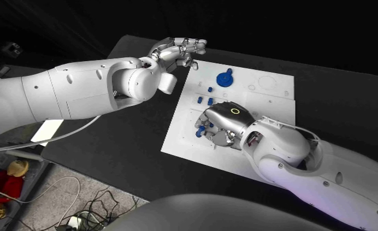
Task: Assemble the parts on the task board
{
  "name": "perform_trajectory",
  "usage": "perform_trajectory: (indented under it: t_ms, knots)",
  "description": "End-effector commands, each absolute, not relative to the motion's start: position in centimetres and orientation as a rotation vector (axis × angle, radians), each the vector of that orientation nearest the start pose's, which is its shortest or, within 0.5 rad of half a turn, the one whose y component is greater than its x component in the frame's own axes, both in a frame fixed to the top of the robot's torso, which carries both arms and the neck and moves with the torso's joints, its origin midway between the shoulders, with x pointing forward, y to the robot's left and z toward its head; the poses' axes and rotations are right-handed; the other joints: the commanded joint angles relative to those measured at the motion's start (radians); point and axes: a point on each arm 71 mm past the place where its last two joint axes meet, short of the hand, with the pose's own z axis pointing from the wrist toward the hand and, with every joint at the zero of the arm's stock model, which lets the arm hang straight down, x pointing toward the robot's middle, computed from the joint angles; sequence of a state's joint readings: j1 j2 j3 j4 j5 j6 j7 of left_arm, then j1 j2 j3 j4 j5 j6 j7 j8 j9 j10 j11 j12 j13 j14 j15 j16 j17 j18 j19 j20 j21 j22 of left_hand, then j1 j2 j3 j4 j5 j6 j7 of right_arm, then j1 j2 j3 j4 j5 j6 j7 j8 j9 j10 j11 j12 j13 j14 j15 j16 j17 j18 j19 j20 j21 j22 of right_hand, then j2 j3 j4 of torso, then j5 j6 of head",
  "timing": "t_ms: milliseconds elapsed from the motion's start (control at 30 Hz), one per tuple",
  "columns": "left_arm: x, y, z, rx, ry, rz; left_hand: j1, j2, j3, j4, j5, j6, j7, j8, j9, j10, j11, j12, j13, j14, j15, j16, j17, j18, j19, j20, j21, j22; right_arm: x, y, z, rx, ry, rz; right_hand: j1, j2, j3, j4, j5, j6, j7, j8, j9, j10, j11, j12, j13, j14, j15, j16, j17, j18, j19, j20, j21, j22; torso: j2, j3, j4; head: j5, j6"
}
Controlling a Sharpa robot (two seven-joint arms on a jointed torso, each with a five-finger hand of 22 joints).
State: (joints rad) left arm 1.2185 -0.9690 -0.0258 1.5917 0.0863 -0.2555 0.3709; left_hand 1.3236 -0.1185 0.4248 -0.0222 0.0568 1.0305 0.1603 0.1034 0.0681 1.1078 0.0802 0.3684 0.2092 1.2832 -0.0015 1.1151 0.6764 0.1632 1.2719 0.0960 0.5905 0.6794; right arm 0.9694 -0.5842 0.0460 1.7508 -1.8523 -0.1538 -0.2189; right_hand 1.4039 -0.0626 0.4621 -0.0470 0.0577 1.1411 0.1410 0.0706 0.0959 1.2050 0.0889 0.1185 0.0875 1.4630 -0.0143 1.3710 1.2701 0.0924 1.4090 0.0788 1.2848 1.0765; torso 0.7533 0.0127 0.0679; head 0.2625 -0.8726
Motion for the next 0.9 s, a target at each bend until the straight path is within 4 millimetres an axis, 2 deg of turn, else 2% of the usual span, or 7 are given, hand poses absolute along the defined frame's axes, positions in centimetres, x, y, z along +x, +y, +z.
perform_trajectory:
  t_ms: [33, 433, 567, 700, 900]
  knots:
    - [47.98, 24.95, -16.07, -1.211, 1.378, -1.593, -0.003, 0.008, 0.0, -0.007, -0.003, -0.004, 0.0, -0.004, -0.001, -0.007, 0.0, 0.006, 0.001, -0.01, 0.0, -0.002, -0.001, 0.018, 0.006, 0.0, -0.005, -0.001, 36.85, -1.6, -21.18, -0.622, 1.619, 0.89, -0.01, -0.002, 0.002, 0.002, -0.001, 0.001, -0.002, 0.001, 0.0, 0.016, -0.021, -0.005, 0.001, 0.052, -0.003, -0.001, -0.002, 0.002, 0.0, 0.001, -0.003, -0.002, -0.001, 0.0005, -0.0004, 0.0, 0.0]
    - [47.99, 25.02, -16.07, -1.212, 1.377, -1.59, -0.003, 0.008, 0.0, -0.007, -0.003, -0.004, 0.0, -0.004, -0.001, -0.007, 0.0, 0.006, 0.001, -0.01, 0.0, -0.002, -0.001, 0.018, 0.006, 0.0, -0.005, -0.001, 36.69, -1.37, -21.17, -0.622, 1.619, 0.912, -0.04, -0.02, -0.006, 0.009, 0.0, -0.013, 0.001, -0.006, -0.004, 0.001, -0.016, -0.026, -0.002, 0.05, 0.001, -0.006, -0.009, 0.003, -0.004, 0.004, -0.008, -0.009, 0.0, 0.0015, -0.0023, 0.0, 0.0]
    - [47.98, 25.02, -16.07, -1.212, 1.378, -1.591, -0.003, 0.008, 0.0, -0.007, -0.003, -0.004, 0.0, -0.004, -0.001, -0.007, 0.0, 0.006, 0.001, -0.01, 0.0, -0.002, -0.001, 0.018, 0.006, 0.0, -0.005, -0.001, 36.82, -1.5, -21.27, -0.615, 1.623, 0.913, -0.065, -0.039, -0.014, 0.02, 0.01, -0.047, 0.013, -0.011, -0.012, -0.045, -0.001, -0.055, -0.015, 0.046, 0.013, -0.016, -0.023, 0.006, -0.011, 0.012, -0.019, -0.027, -0.001, 0.0009, -0.0014, -0.002, 0.0]
    - [47.98, 25.03, -16.06, -1.212, 1.378, -1.59, -0.003, 0.008, 0.0, -0.007, -0.003, -0.004, 0.0, -0.004, -0.001, -0.007, 0.0, 0.006, 0.001, -0.01, 0.0, -0.002, -0.001, 0.018, 0.006, 0.0, -0.005, -0.001, 36.91, -1.58, -21.39, -0.616, 1.632, 0.908, -0.073, -0.048, -0.02, 0.023, 0.013, -0.054, 0.017, -0.008, -0.015, -0.078, 0.008, -0.057, -0.023, 0.043, 0.02, -0.023, -0.033, 0.008, -0.016, 0.019, -0.027, -0.038, 0.0, 0.0014, -0.0006, -0.003, 0.0]
    - [47.97, 25.05, -16.07, -1.213, 1.378, -1.589, -0.003, 0.009, 0.0, -0.007, -0.003, -0.005, 0.001, -0.004, -0.001, -0.008, 0.0, 0.008, 0.001, -0.01, 0.0, -0.002, -0.002, 0.018, 0.006, 0.001, -0.006, -0.002, 37.03, -1.73, -21.56, -0.618, 1.644, 0.889, -0.05, -0.023, -0.003, 0.015, 0.01, -0.027, 0.005, 0.004, -0.009, -0.021, -0.009, -0.025, -0.011, 0.045, 0.009, -0.019, -0.028, 0.009, -0.014, 0.015, -0.024, -0.033, 0.0, 0.0015, -0.001, -0.004, 0.0]
